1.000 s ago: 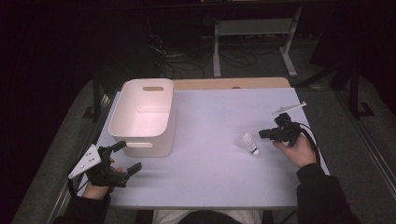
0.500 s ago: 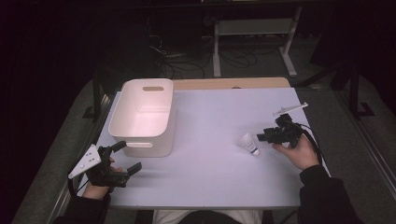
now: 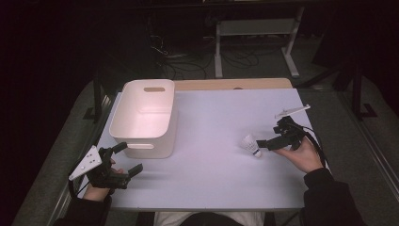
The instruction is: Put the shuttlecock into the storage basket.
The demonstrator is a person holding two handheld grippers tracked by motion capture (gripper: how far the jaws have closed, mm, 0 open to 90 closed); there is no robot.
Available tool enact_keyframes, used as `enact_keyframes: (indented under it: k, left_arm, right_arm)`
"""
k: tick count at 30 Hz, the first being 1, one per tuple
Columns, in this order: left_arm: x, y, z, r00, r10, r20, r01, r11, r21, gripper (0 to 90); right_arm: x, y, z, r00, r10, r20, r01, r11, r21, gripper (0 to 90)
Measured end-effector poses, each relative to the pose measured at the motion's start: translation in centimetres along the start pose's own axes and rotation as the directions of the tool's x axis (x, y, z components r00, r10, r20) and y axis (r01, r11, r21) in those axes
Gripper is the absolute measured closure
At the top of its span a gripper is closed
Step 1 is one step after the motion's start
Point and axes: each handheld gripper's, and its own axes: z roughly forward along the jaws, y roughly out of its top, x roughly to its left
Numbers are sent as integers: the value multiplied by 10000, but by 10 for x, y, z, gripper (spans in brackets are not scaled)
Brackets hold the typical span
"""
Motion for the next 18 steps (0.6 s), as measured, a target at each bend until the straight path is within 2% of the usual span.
enact_keyframes:
  k: [18]
  left_arm:
    - [0, 0, 0, 10000, 12, 7, -12, 10000, -2, 0]
  right_arm:
    - [8, -1, 9, 9992, -345, -185, 353, 9982, 481, 0]
